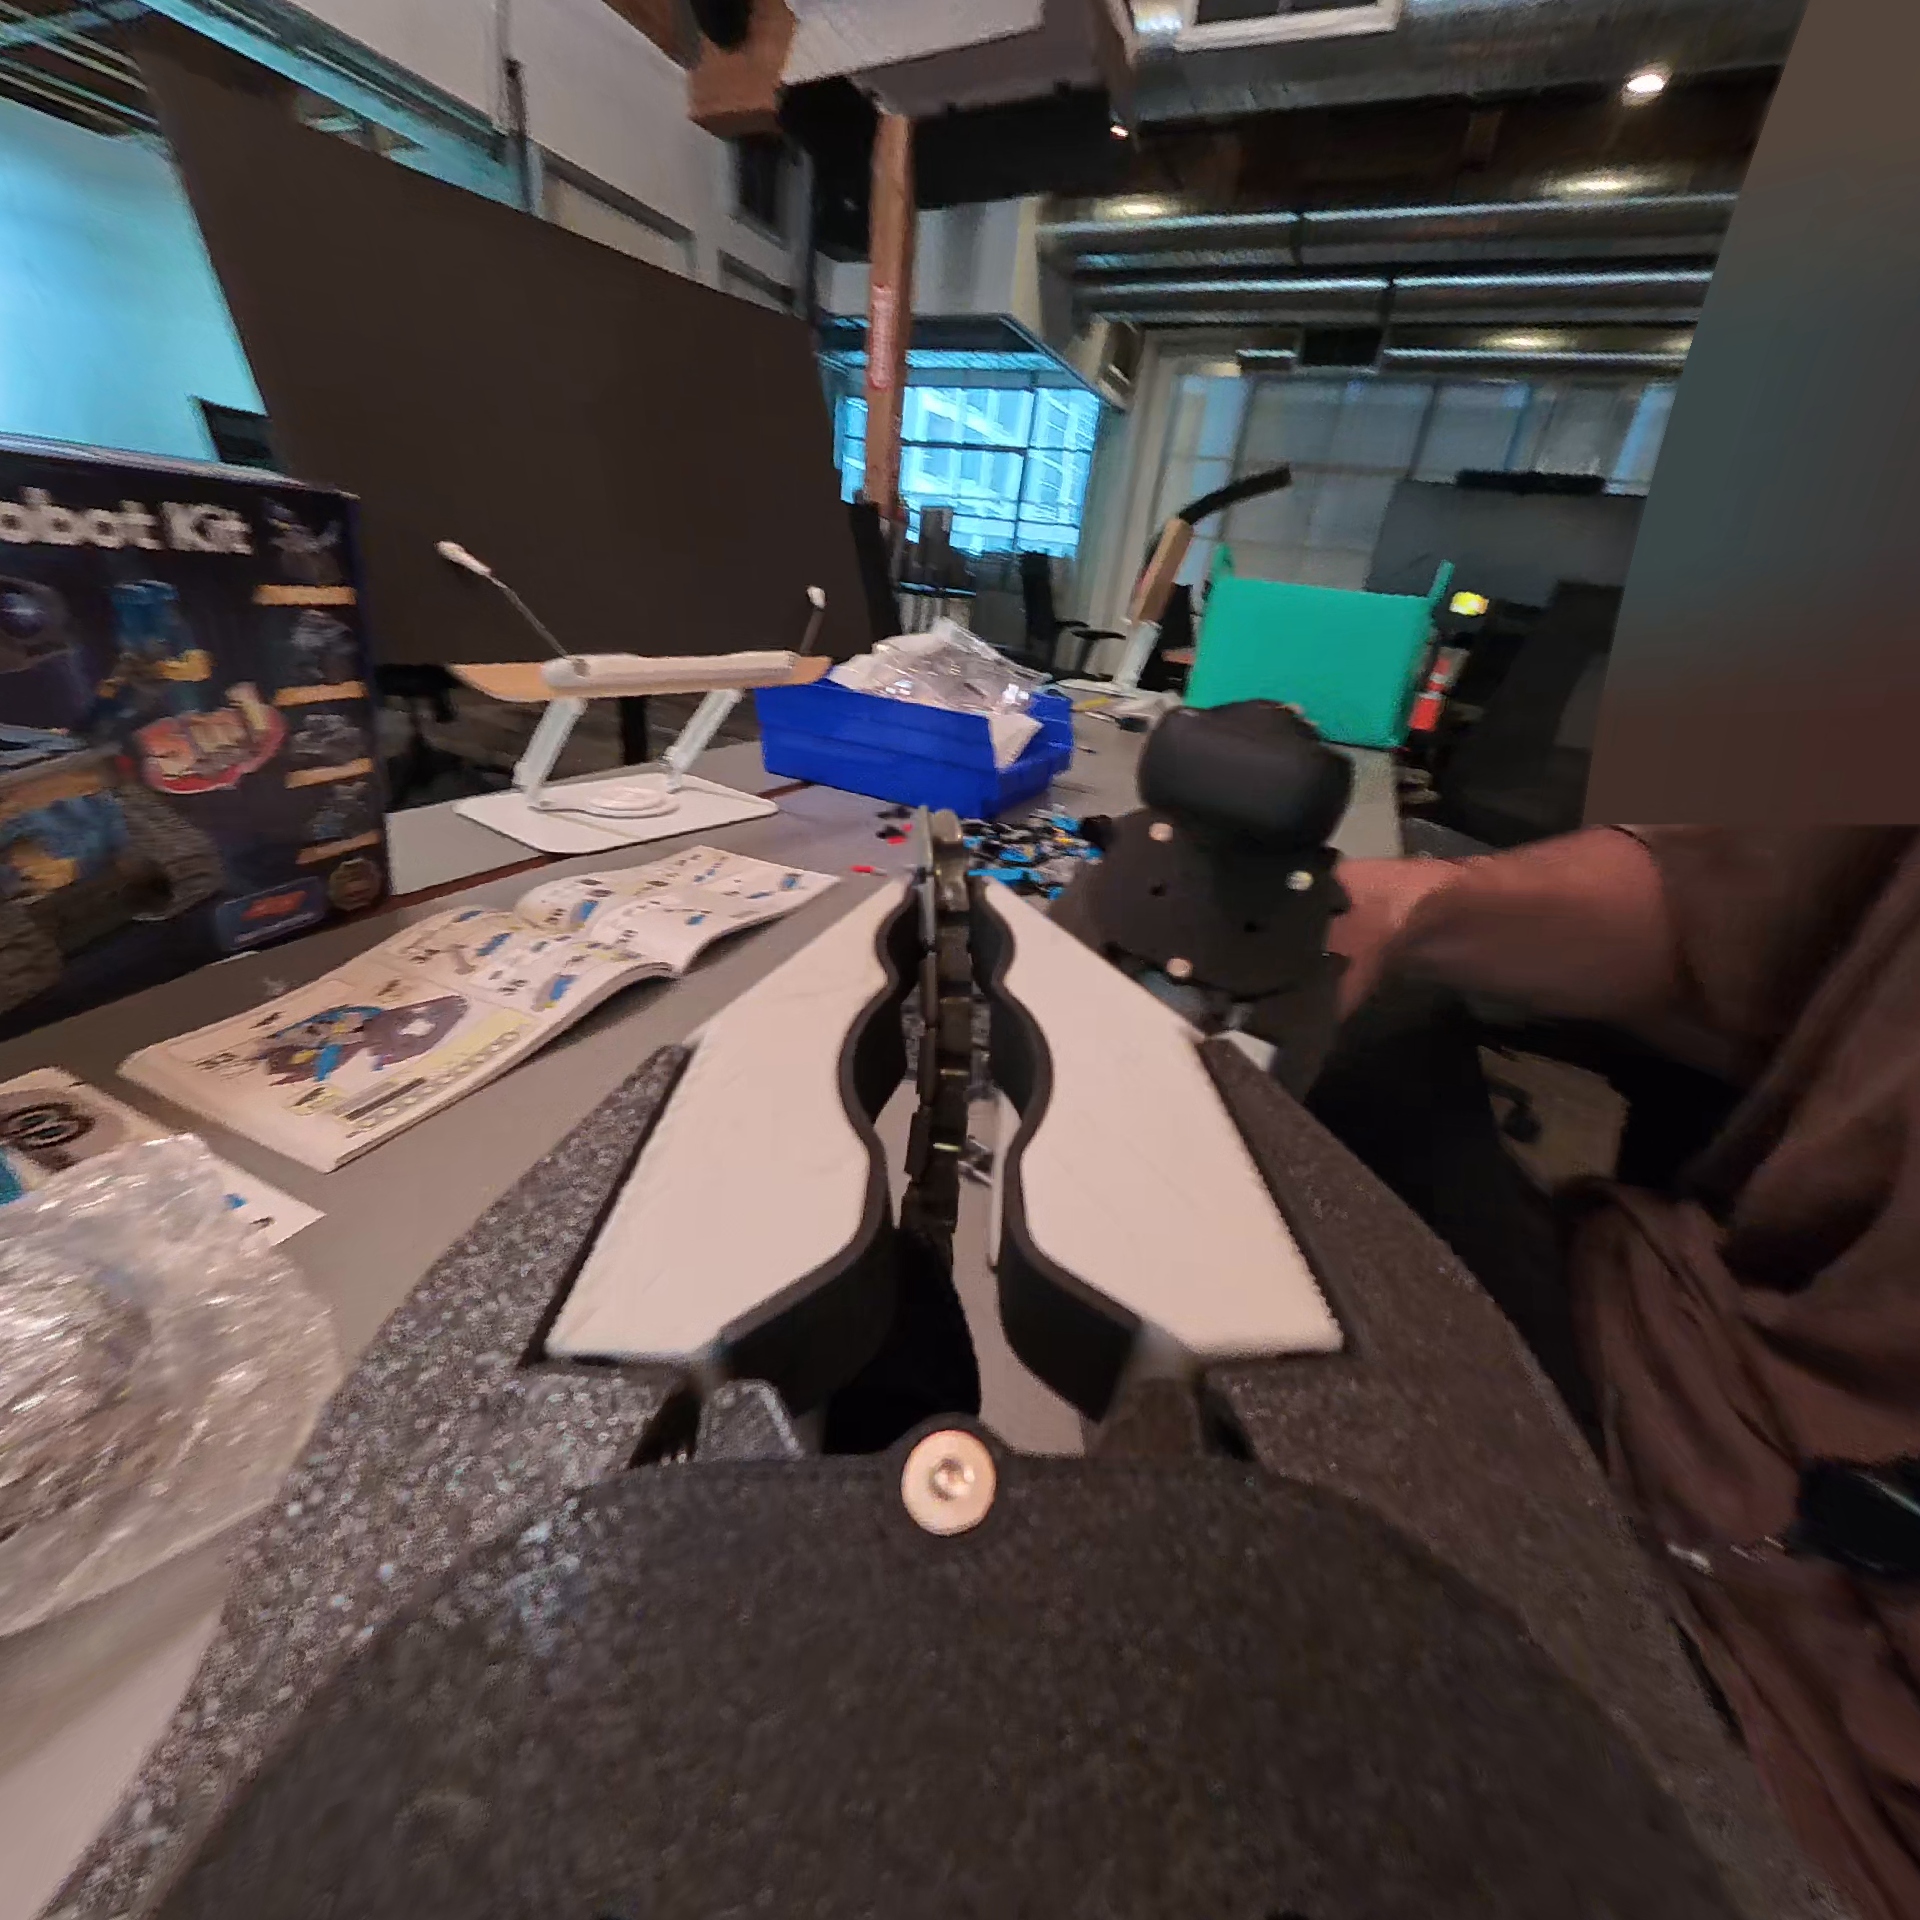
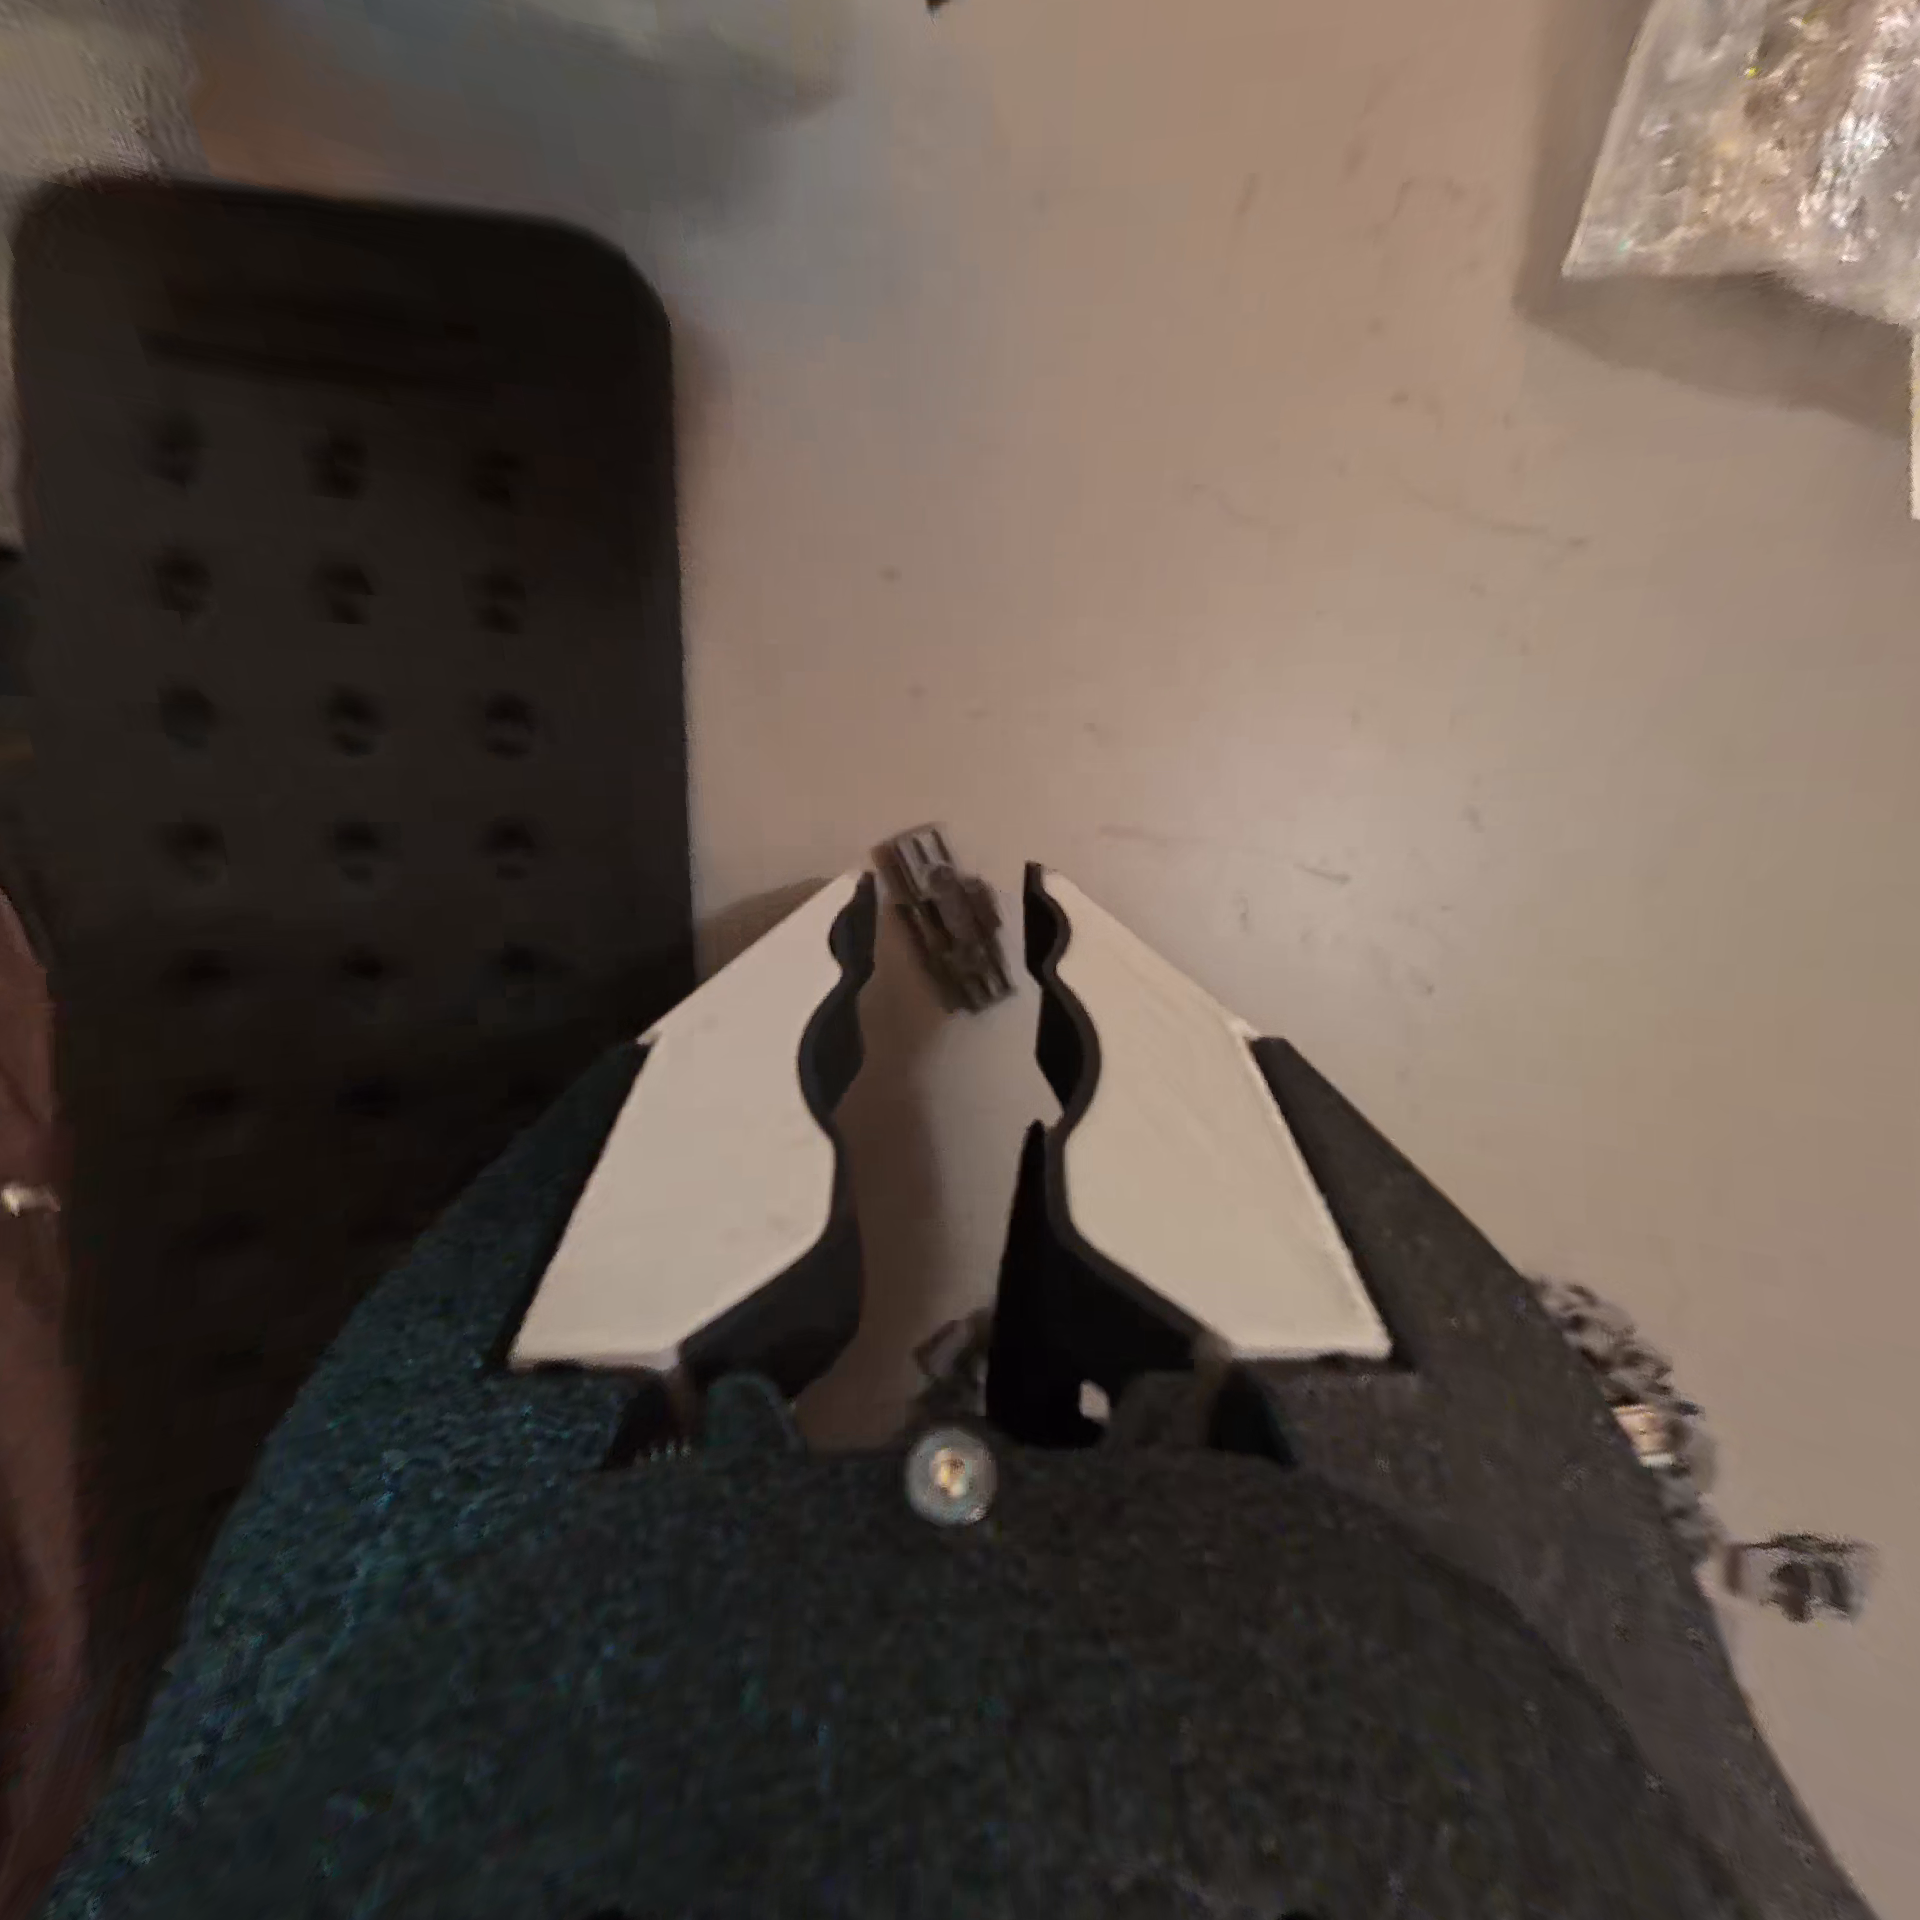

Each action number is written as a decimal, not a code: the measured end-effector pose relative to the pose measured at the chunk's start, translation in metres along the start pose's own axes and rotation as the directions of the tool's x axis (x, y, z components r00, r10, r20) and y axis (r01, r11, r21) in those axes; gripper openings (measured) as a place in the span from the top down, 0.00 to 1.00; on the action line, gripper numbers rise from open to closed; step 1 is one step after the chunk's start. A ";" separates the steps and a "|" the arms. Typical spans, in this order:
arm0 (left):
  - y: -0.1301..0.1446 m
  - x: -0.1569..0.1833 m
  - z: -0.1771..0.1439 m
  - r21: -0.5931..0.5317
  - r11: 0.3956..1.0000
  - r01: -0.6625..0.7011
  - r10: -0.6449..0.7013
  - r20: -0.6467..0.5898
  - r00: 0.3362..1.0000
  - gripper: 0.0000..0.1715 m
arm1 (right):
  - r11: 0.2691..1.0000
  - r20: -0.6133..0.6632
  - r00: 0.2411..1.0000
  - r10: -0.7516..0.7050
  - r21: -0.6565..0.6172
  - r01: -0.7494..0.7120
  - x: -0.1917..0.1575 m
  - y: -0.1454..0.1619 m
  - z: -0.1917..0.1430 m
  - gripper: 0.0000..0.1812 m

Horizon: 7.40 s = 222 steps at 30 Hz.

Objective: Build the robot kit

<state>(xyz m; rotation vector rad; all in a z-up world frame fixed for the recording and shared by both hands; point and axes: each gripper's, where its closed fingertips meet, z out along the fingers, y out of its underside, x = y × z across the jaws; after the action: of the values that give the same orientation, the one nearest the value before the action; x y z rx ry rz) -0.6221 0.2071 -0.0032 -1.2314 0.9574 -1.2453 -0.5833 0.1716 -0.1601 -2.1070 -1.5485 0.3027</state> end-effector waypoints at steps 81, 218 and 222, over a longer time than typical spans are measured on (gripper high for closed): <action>0.074 -0.008 0.123 -0.229 0.969 -0.094 0.020 -0.306 0.952 0.96 | 0.734 0.256 0.961 0.104 0.632 -0.248 0.099 -0.001 -0.112 0.86; 0.036 -0.040 0.104 -0.083 0.911 0.404 -0.405 -0.369 0.837 0.96 | 0.918 -0.063 0.988 0.145 0.381 -0.110 0.134 -0.050 -0.115 0.96; 0.041 -0.056 0.106 -0.089 0.874 0.478 -0.479 -0.319 0.818 0.96 | 0.917 -0.139 0.977 0.162 0.387 -0.097 0.147 -0.049 -0.105 0.99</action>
<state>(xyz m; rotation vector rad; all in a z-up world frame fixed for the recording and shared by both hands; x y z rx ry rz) -0.5185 0.2739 -0.0351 -1.3392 0.9121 -1.9012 -0.5271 0.2927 -0.0288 -1.8770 -1.1474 0.4215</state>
